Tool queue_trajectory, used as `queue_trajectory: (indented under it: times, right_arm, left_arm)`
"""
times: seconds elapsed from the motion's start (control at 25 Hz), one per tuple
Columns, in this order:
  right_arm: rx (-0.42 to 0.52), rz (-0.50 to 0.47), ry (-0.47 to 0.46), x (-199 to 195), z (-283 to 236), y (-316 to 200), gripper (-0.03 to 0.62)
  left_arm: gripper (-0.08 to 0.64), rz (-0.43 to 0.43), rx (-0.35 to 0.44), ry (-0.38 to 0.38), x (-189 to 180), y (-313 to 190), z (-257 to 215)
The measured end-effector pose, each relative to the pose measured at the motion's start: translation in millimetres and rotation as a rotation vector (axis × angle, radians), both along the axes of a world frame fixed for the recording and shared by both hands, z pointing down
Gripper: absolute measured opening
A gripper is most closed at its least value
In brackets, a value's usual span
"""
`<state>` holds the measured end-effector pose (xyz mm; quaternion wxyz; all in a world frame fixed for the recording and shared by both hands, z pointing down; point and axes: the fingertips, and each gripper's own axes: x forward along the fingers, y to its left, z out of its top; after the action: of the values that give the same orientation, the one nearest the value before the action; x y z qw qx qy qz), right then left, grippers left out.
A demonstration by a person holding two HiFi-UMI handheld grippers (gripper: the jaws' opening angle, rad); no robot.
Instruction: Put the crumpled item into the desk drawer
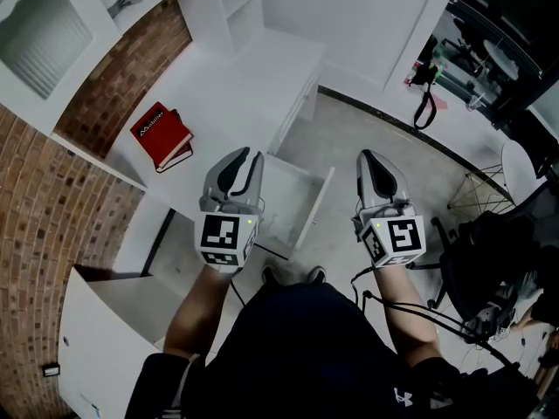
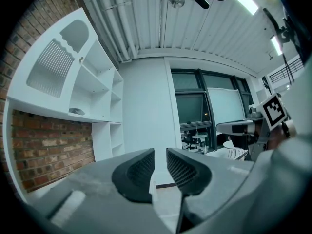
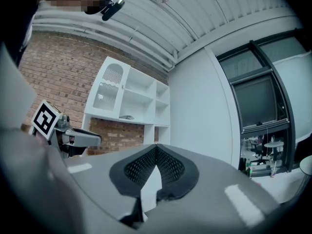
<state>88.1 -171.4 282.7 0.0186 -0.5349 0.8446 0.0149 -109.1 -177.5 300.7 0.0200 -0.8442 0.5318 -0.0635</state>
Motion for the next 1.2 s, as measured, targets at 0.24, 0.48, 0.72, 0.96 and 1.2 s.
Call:
queue_trajectory:
  times: [0.24, 0.48, 0.72, 0.96, 1.2]
  right_arm:
    - [-0.013, -0.006, 0.002, -4.2, 3.2, -4.0, 0.002]
    - [-0.016, -0.010, 0.002, -4.7, 3.8, -7.5, 0.002]
    - [-0.017, -0.007, 0.003, -3.9, 4.9, -11.3, 0.002]
    - [-0.019, -0.008, 0.006, -3.7, 6.7, -12.5, 0.002]
    - [-0.021, -0.009, 0.006, -3.7, 9.5, -13.6, 0.002]
  left_arm:
    - [0.084, 0.006, -0.008, -0.008, -1.4, -4.4, 2.5]
    - [0.084, 0.011, -0.008, -0.005, 0.5, -8.0, 2.2]
    - [0.084, 0.009, -0.013, -0.006, -0.4, -11.2, 5.0]
    - [0.084, 0.008, -0.017, -0.008, 0.6, -12.0, 6.8]
    - [0.084, 0.011, -0.026, -0.011, 1.3, -13.1, 11.0]
